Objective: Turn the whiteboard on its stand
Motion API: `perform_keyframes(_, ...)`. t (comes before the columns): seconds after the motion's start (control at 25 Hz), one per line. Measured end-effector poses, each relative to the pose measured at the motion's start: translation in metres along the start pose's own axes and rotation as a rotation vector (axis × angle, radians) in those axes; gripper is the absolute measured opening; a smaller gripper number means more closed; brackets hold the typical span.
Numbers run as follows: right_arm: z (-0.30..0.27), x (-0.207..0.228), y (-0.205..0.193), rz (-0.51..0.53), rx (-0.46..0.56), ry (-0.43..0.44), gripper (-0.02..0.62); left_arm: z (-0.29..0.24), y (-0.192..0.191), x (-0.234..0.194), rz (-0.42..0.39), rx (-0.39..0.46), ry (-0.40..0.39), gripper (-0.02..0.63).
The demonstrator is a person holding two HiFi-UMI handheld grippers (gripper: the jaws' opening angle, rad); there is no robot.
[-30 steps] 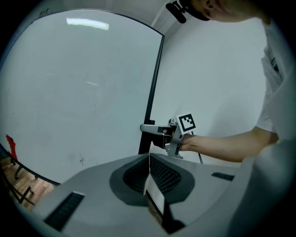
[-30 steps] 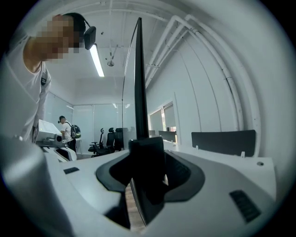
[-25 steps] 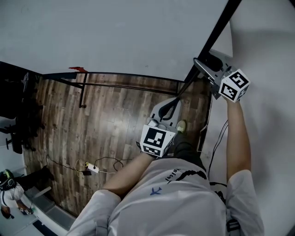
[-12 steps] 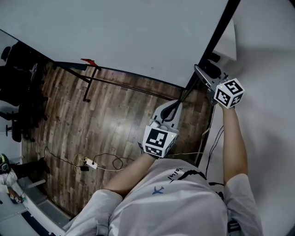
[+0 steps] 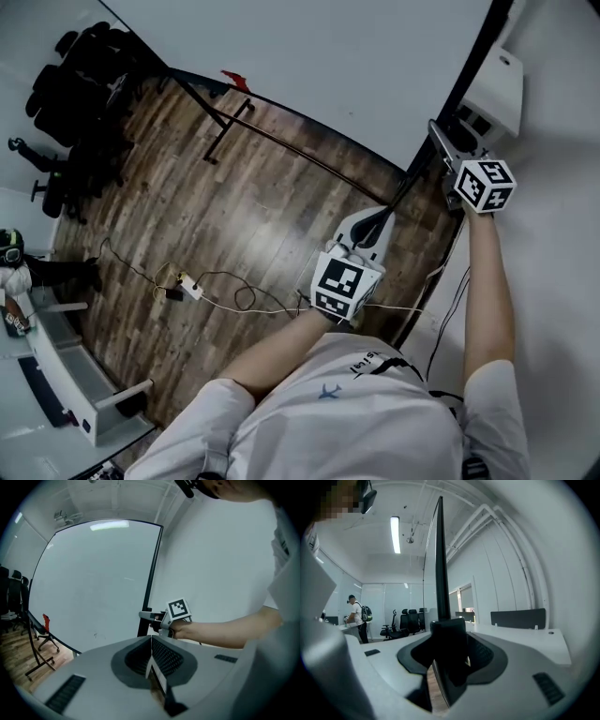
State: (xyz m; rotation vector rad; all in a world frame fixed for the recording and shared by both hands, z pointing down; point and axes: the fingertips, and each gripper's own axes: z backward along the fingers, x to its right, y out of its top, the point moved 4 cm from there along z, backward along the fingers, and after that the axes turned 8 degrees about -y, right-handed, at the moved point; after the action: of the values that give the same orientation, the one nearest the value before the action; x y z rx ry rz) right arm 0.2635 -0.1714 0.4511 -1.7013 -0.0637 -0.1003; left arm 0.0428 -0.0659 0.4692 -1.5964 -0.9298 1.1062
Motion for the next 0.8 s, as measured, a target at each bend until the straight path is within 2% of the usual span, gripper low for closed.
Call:
perform_keyframes(0.16,0.007,-0.017,0.008,0.006,-0.033,0.001,0.189,0.032,0.012,0.027,0.001,0.003,0.032,0.014)
perform_keyframes(0.32,0.049,-0.032,0.03,0.013,-0.049,-0.035,0.189,0.057,0.029,0.059,0.026,-0.01,0.025,0.014)
perform_keyframes(0.56,0.061,-0.082,-0.008,0.016,-0.019,-0.018,0.189,0.11,0.003,0.058,-0.025,0.012,0.096,0.013)
perform_keyframes(0.8,0.064,-0.079,-0.019,0.008,-0.016,-0.052,0.189,0.108,0.002,0.056,-0.049,0.013,0.079,0.013)
